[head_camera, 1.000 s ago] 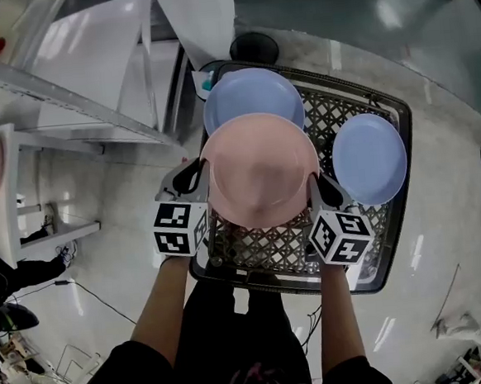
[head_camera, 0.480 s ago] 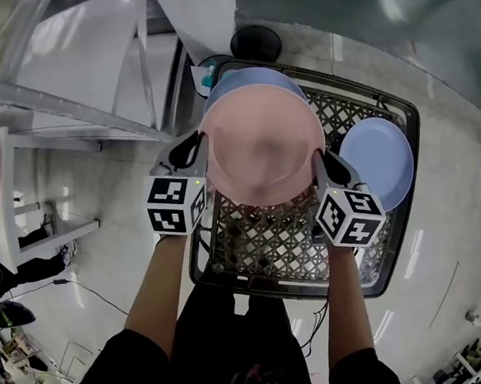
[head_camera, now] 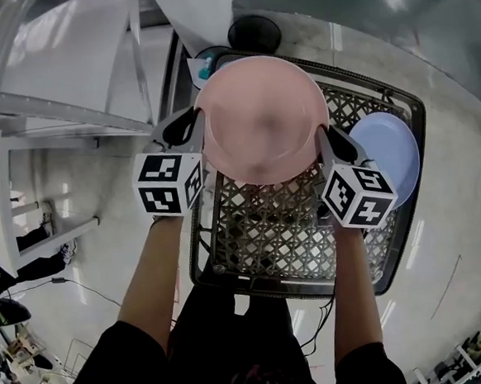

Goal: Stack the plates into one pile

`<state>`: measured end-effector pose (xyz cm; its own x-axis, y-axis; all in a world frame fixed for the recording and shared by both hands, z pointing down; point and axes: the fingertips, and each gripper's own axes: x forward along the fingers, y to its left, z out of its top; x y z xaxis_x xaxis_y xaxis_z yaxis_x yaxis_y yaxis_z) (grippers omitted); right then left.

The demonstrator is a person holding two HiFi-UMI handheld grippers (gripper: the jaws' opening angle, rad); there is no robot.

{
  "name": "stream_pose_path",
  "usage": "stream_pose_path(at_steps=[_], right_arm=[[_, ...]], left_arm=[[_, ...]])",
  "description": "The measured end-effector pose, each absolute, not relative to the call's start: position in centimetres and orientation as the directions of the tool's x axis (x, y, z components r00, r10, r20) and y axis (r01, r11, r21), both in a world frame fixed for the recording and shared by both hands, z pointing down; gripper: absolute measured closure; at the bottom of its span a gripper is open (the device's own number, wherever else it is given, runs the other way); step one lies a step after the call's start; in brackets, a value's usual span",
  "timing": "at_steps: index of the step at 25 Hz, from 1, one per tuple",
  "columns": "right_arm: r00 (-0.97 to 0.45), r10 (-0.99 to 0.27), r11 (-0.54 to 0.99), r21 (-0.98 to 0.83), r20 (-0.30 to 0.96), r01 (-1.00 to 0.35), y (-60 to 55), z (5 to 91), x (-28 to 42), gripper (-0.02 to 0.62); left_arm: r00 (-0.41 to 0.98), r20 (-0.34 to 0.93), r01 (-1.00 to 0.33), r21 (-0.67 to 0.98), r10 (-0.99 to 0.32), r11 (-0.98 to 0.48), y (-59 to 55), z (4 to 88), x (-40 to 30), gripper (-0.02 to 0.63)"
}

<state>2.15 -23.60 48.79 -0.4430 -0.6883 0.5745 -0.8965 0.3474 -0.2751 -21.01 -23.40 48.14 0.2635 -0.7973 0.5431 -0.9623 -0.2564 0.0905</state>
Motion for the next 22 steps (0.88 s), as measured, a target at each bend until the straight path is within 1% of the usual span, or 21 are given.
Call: stream_pose_path(at_steps=[15,22], right_arm=[[-0.448,-0.684,0.343,-0.289,0.576,-0.894,-26.8,50.4,1.4,0.552],[-0.448,-0.647,0.335,-0.298,0.618,-0.894,-26.4,52.2,1.5,0.548]], left_arm=[[0.272,0.553,-0.958,0.078,-0.787,-0.276,-26.7,49.5,-21.7,0.580],[0.281,0.583,-0.955,0.089,-0.762,-0.284,-26.7,51.1,-21.5,0.580]])
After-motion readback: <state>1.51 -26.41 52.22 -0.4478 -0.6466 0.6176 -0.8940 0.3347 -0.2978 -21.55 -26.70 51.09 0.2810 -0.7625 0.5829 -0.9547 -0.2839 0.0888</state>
